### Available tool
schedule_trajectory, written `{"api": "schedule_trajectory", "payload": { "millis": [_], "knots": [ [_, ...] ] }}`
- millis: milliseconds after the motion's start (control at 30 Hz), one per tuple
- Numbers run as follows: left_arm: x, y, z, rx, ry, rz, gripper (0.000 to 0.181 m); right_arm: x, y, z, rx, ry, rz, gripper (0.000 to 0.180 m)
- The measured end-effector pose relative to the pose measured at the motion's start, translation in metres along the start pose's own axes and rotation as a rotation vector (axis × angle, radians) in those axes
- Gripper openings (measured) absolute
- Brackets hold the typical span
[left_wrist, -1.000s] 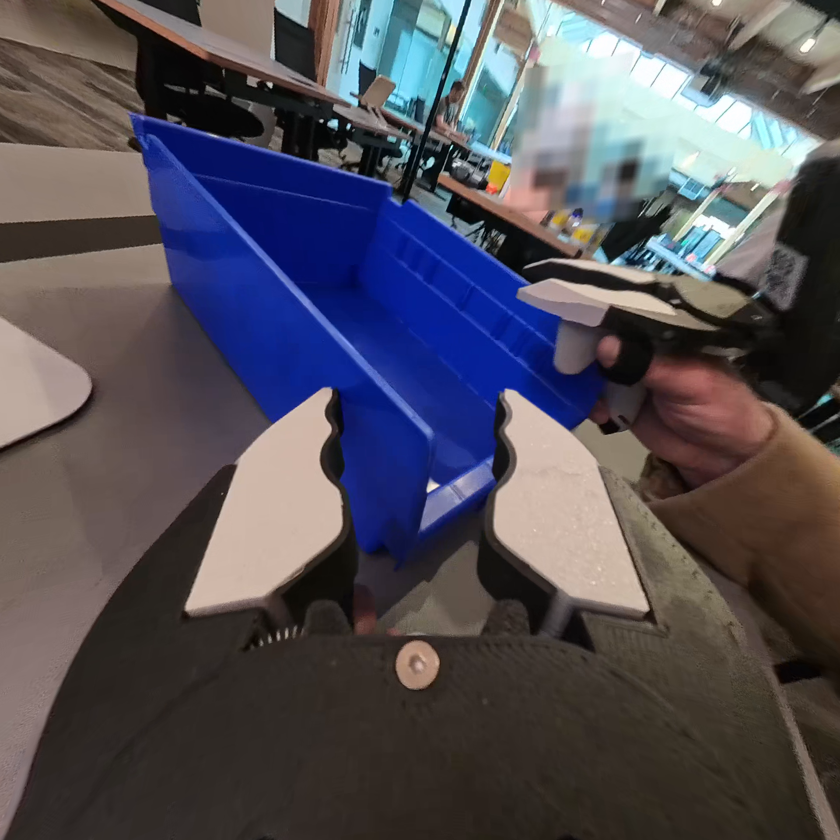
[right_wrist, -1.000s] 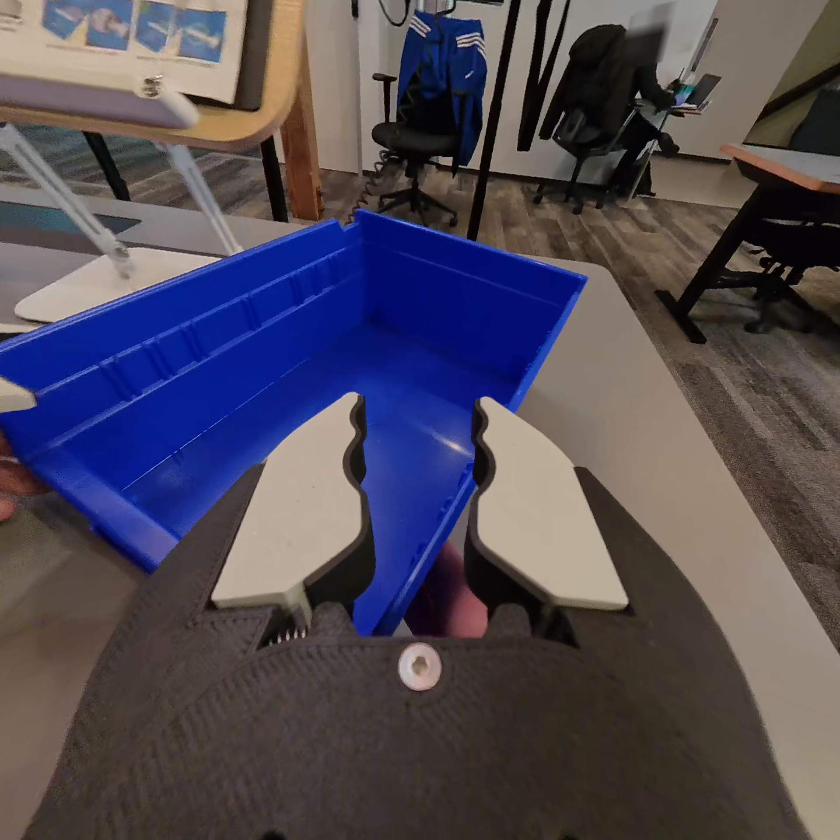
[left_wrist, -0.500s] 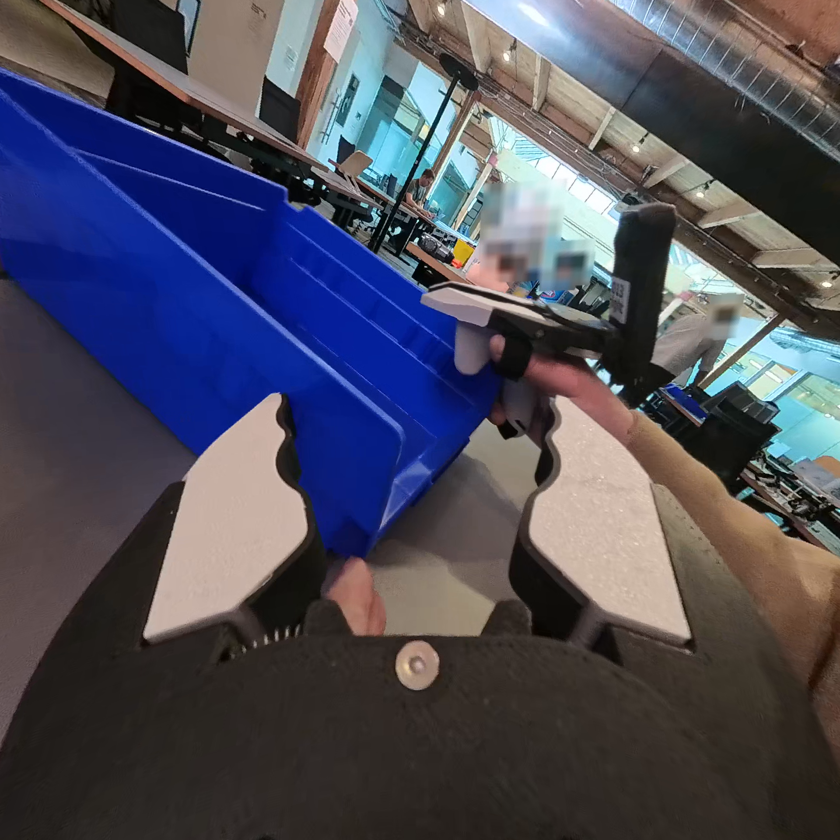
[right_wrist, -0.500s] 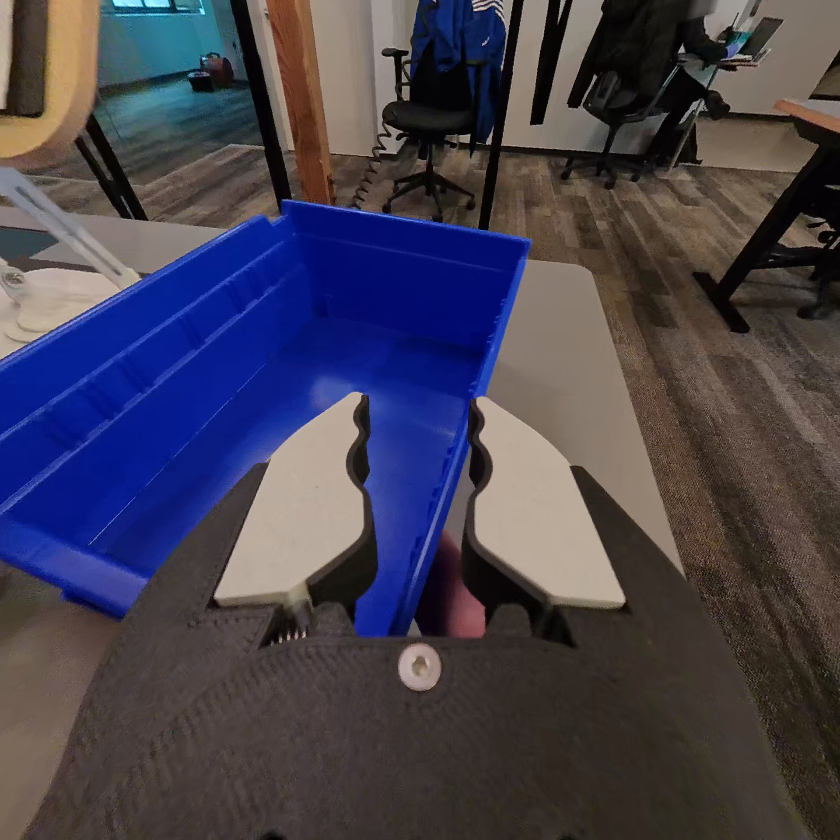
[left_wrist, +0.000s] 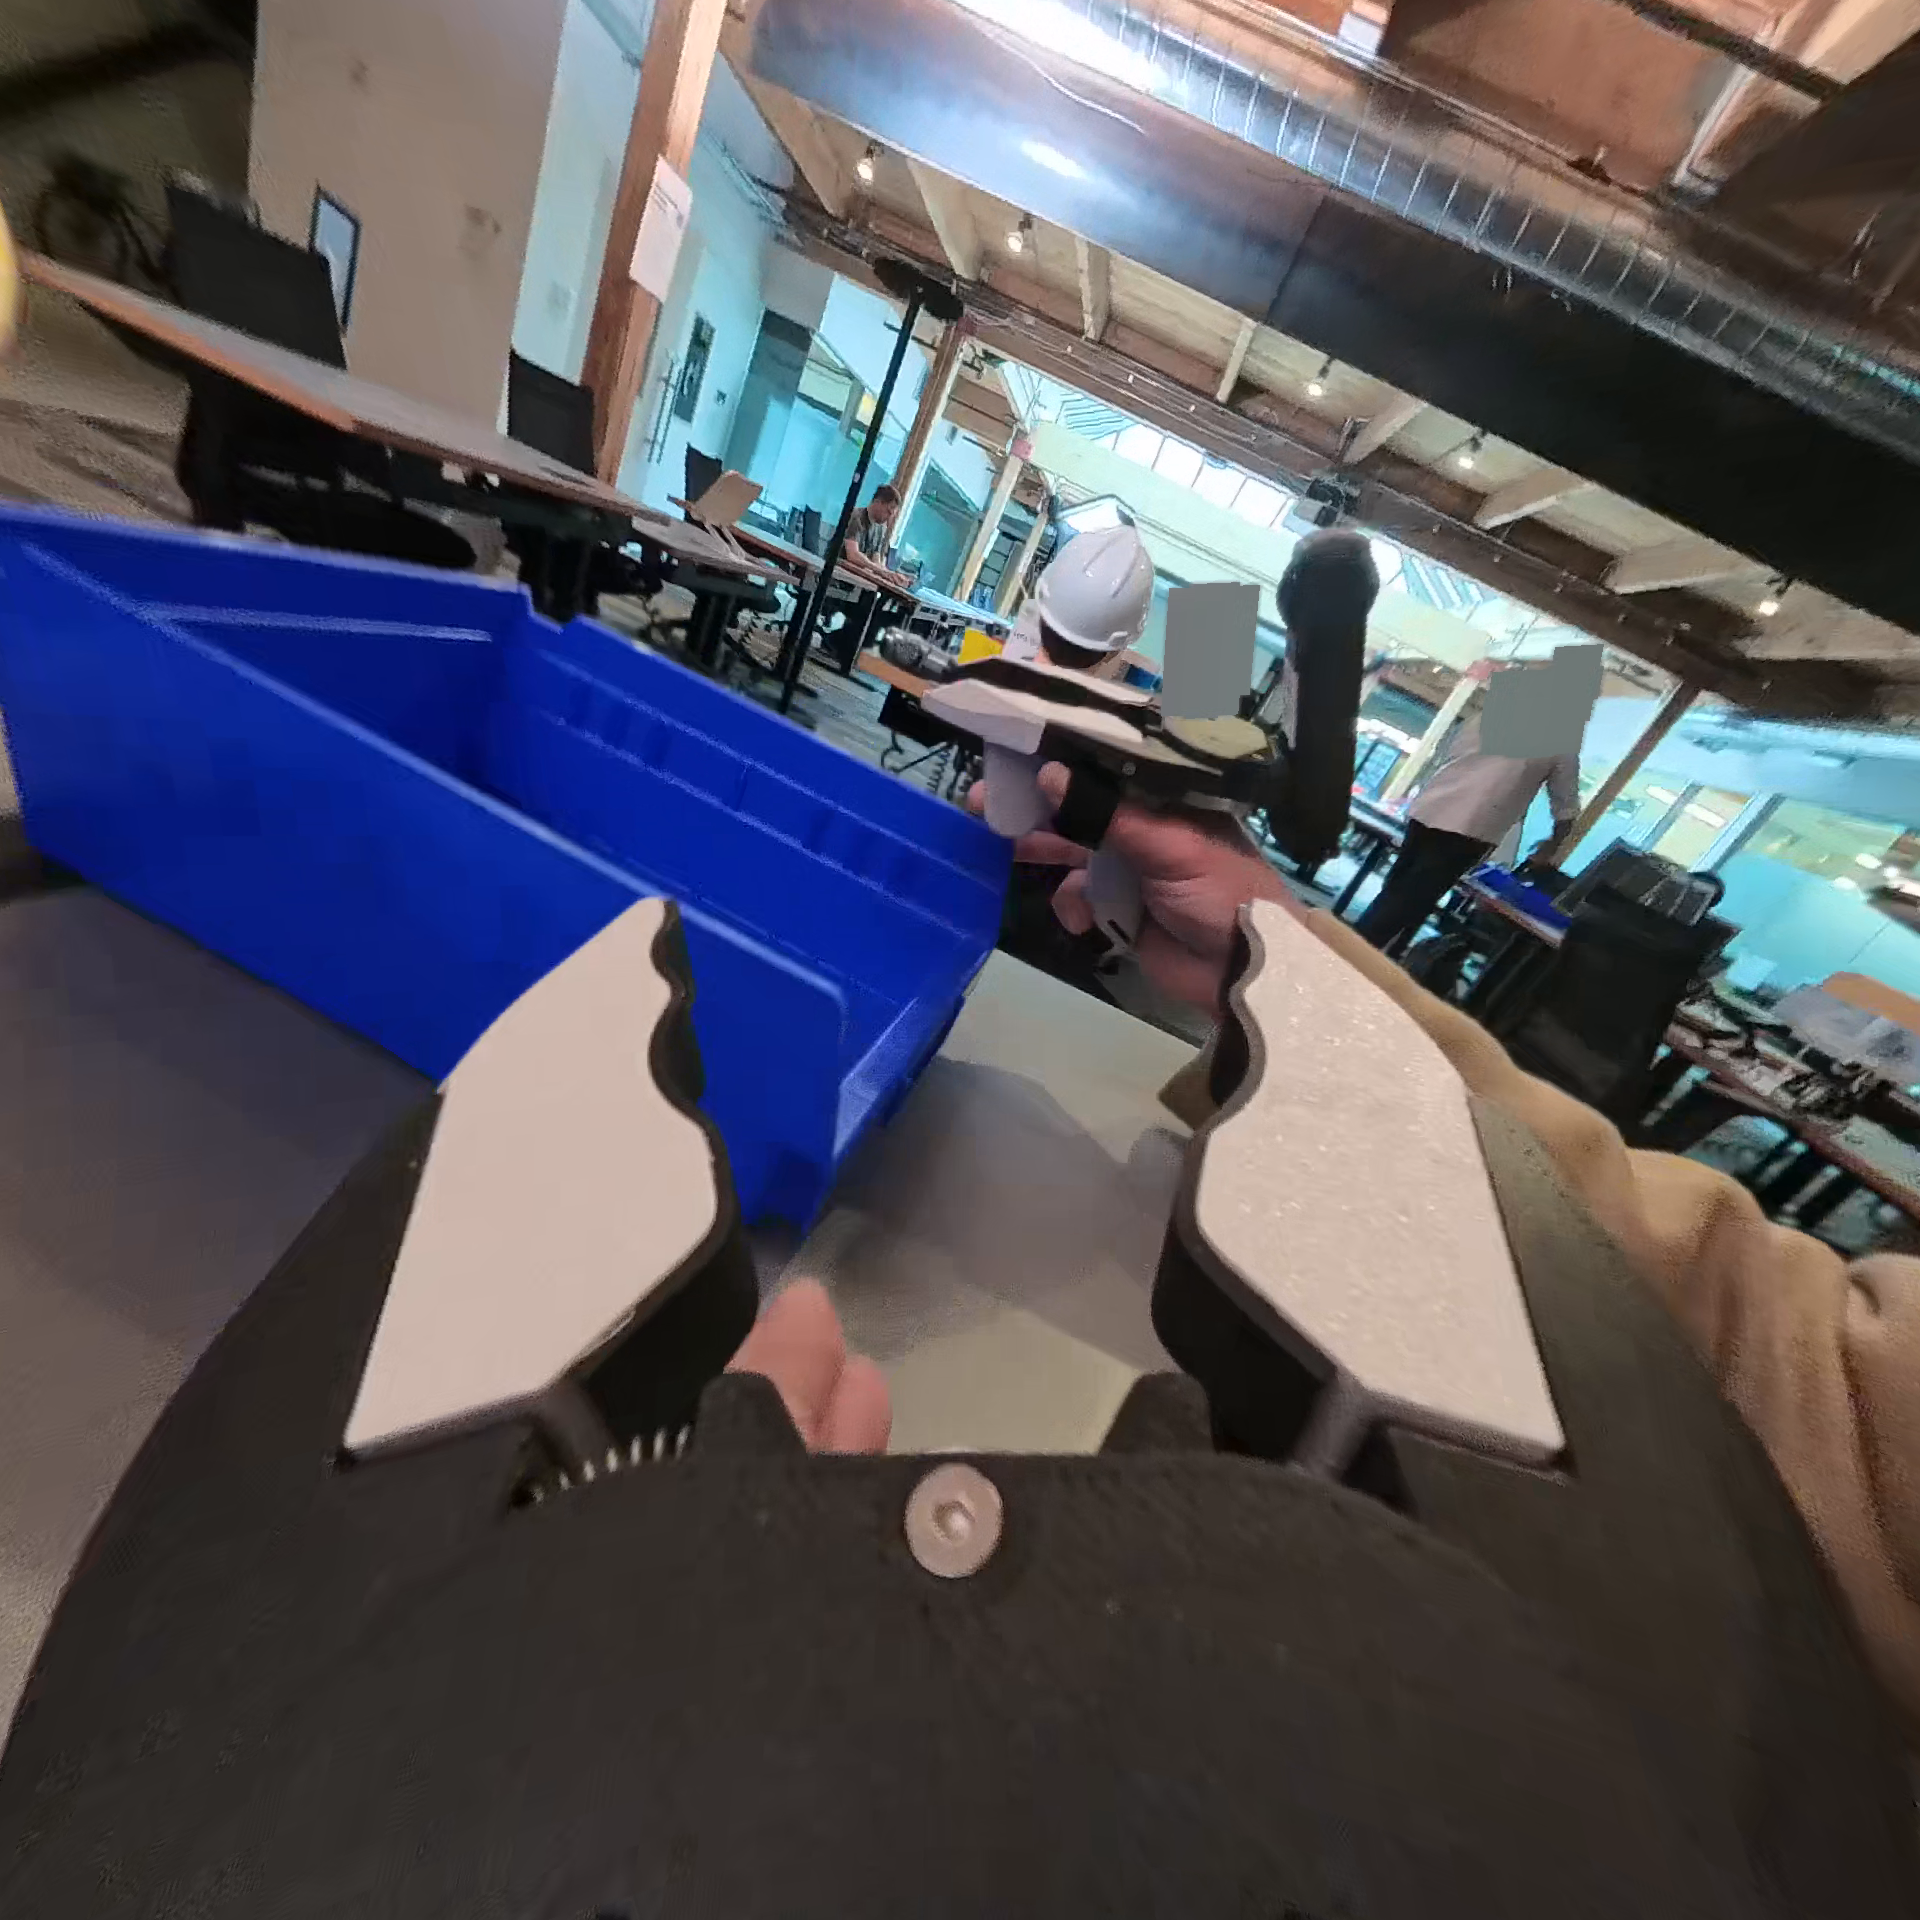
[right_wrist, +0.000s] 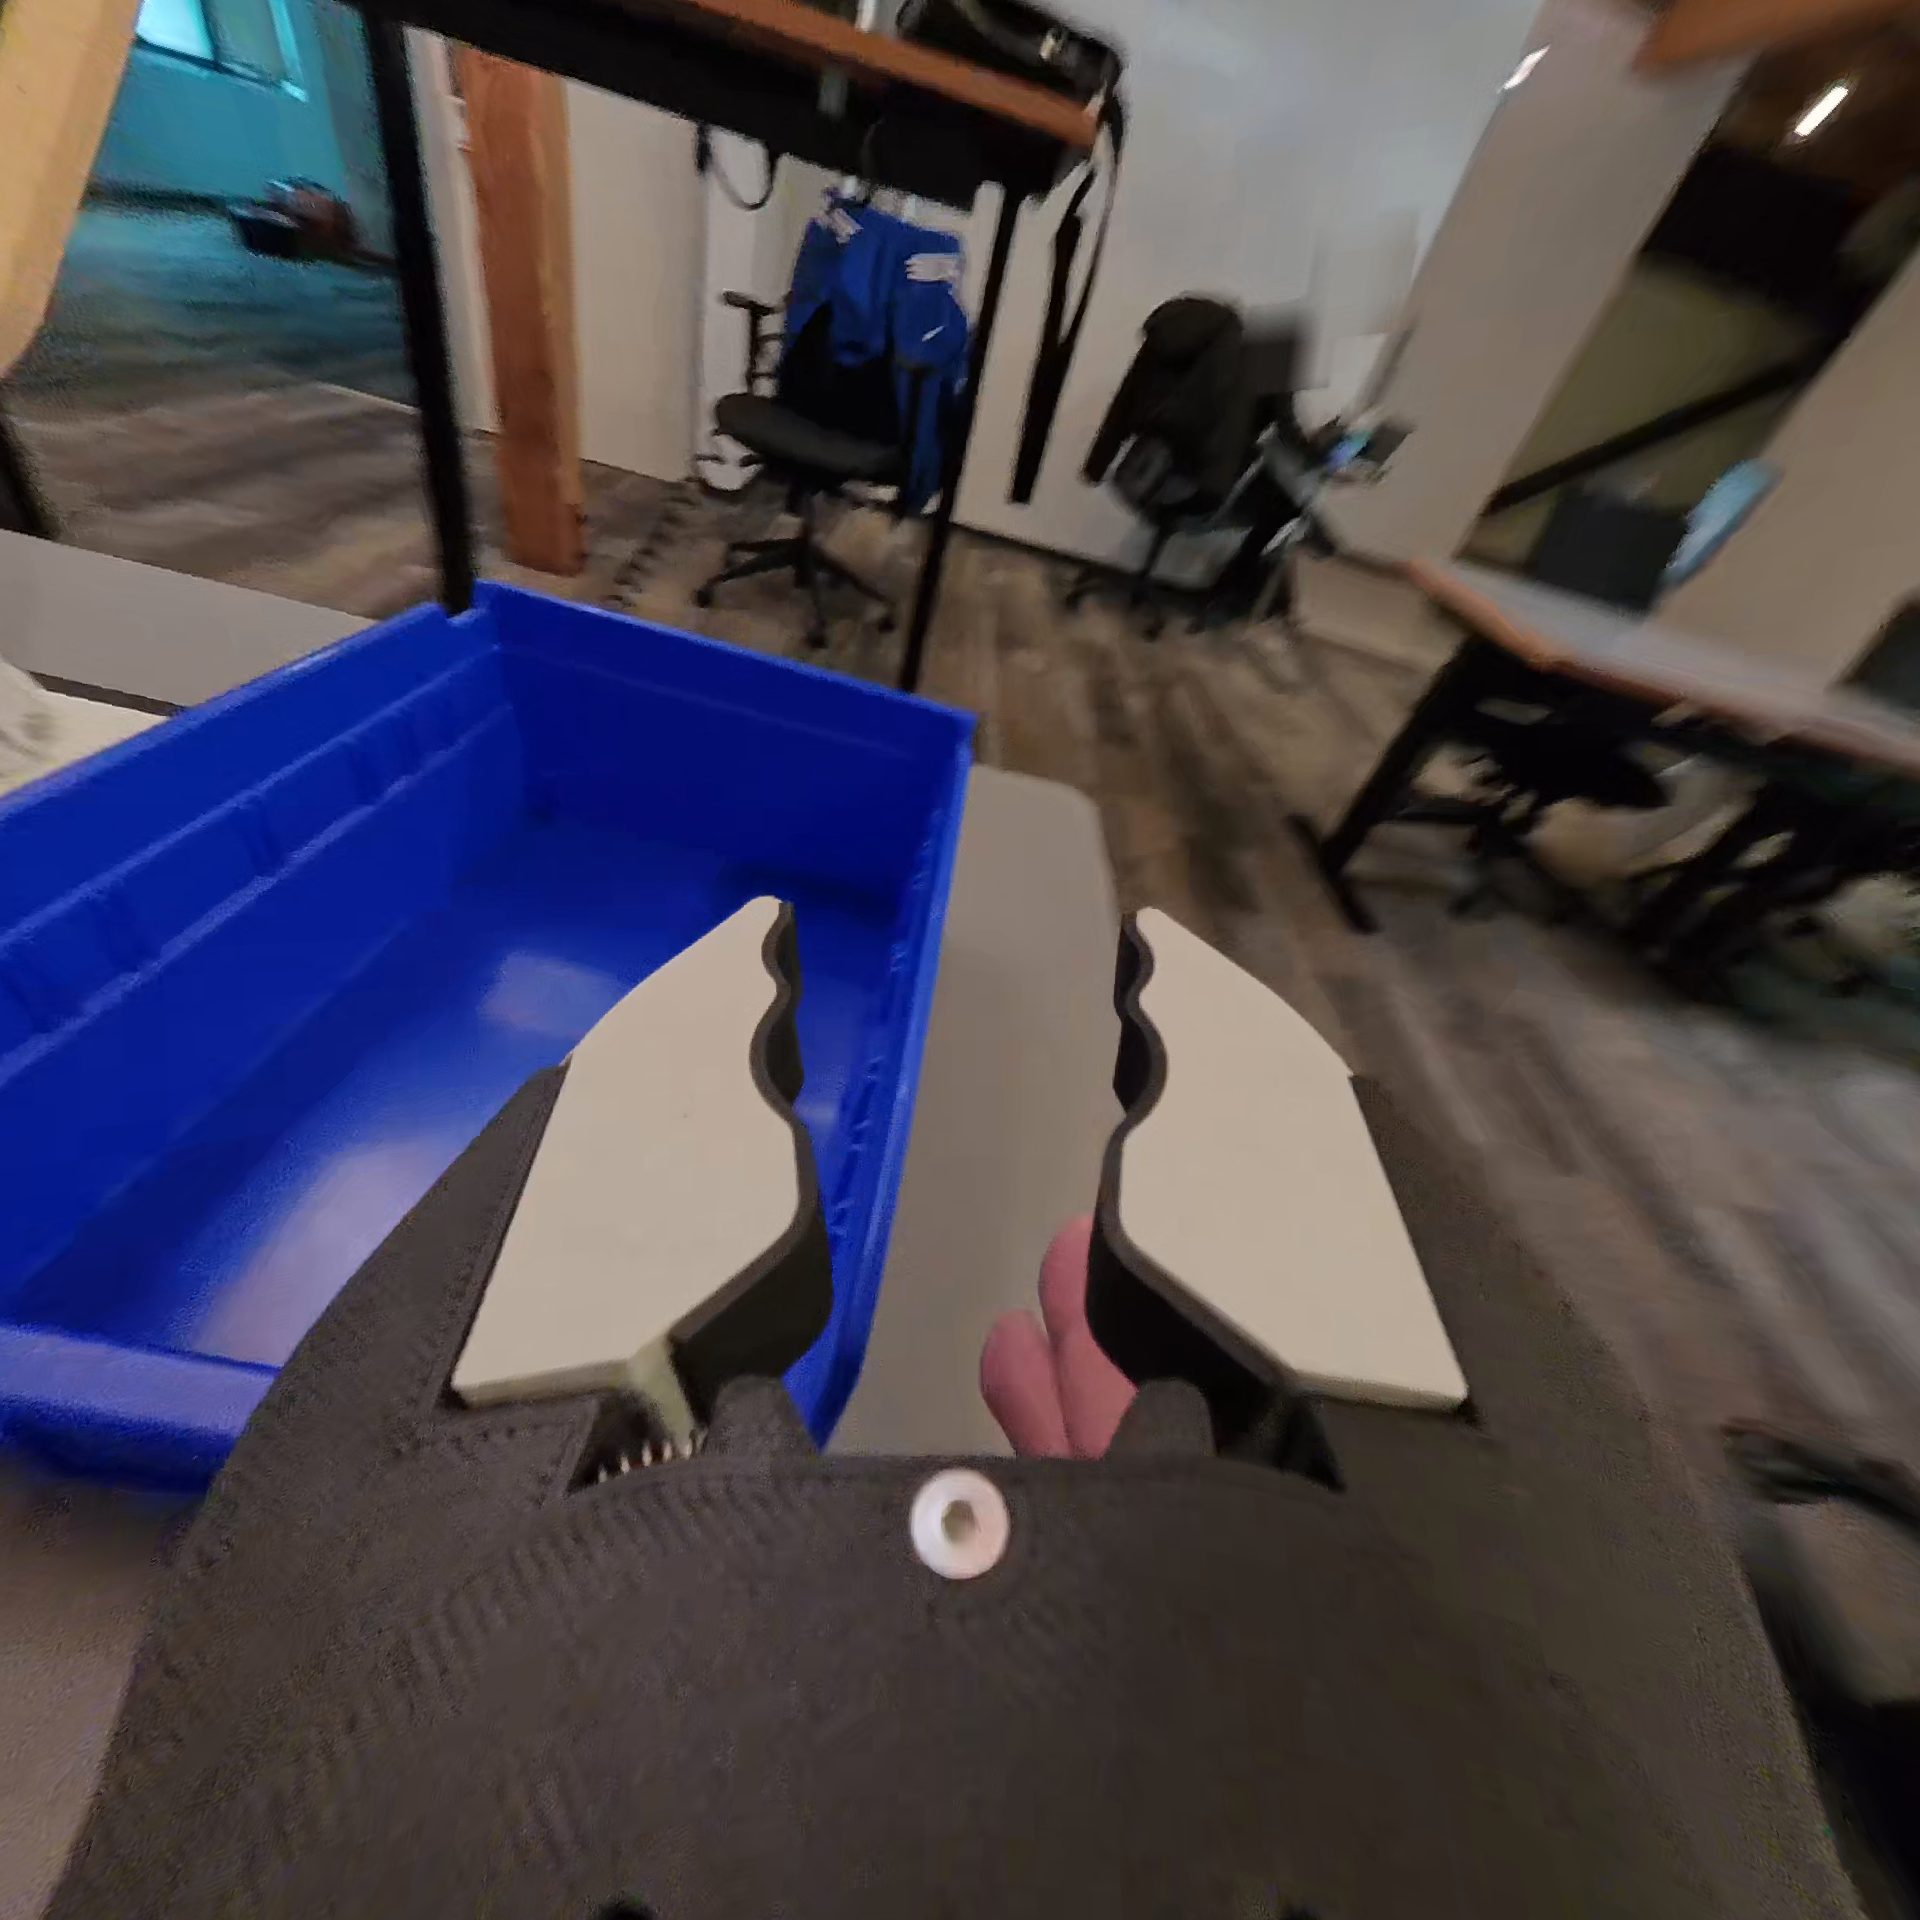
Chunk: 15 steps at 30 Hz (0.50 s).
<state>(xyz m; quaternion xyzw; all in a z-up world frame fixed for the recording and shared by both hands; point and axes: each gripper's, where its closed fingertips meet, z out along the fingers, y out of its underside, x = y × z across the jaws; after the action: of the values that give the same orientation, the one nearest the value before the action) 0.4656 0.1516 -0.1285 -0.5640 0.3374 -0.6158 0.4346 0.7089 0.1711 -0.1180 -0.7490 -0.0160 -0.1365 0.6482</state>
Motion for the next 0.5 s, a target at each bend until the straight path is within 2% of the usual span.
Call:
{"api": "schedule_trajectory", "payload": {
  "millis": [67,133,300,400,500],
  "knots": [
    [0.013,-0.017,-0.022,-0.014,-0.023,0.056,0.100,0.001,-0.023,-0.020,0.072,0.094,-0.119,0.057],
    [0.025,-0.034,-0.053,-0.040,-0.036,0.133,0.097,-0.015,-0.047,-0.039,0.135,0.105,-0.196,0.057],
    [0.023,-0.099,-0.165,-0.020,-0.278,0.402,0.091,-0.127,-0.099,-0.085,0.237,-0.282,-0.174,0.043],
    [-0.005,-0.132,-0.260,-0.030,-0.567,0.500,0.090,-0.207,-0.123,-0.103,0.302,-0.489,-0.140,0.038],
    [-0.033,-0.154,-0.372,-0.036,-0.914,0.625,0.091,-0.300,-0.128,-0.109,0.300,-0.724,-0.052,0.039]
  ]
}}
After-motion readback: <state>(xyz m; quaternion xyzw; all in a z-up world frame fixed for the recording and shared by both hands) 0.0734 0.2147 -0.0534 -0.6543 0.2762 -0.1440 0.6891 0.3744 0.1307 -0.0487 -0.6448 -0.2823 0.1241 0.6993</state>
